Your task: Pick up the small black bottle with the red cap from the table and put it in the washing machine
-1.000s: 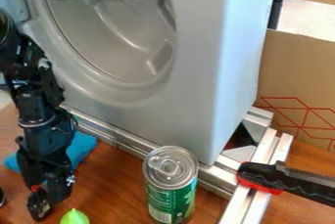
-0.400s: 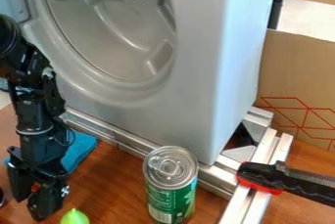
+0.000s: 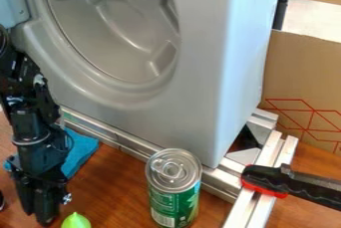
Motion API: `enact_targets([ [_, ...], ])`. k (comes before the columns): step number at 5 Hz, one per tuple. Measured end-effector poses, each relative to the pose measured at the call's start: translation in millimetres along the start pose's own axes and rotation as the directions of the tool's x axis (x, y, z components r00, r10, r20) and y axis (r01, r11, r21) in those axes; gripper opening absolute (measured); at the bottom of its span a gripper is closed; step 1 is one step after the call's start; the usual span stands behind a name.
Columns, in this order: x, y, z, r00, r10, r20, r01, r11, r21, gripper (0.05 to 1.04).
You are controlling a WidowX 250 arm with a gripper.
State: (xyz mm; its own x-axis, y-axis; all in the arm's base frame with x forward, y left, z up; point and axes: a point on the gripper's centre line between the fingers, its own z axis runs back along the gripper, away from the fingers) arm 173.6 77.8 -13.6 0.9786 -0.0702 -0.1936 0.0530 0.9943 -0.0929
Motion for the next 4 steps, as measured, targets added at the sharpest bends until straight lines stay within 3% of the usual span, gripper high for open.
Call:
enact_targets([
  [1, 2.5, -1.3, 5.1, 1.0, 0.027, 0.016, -0.027, 1.0, 0.003, 0.365],
  [2, 11.9, 9.0, 57.2, 0.994, 0.105, 0.035, -0.109, 0.979, 0.17, 0.365],
  [3, 37.8, 26.0, 116.6, 0.981, 0.107, 0.16, -0.144, 0.959, 0.242, 0.365],
  [4, 52.2, 35.3, 164.6, 0.972, 0.093, 0.217, -0.154, 0.946, 0.285, 0.365],
])
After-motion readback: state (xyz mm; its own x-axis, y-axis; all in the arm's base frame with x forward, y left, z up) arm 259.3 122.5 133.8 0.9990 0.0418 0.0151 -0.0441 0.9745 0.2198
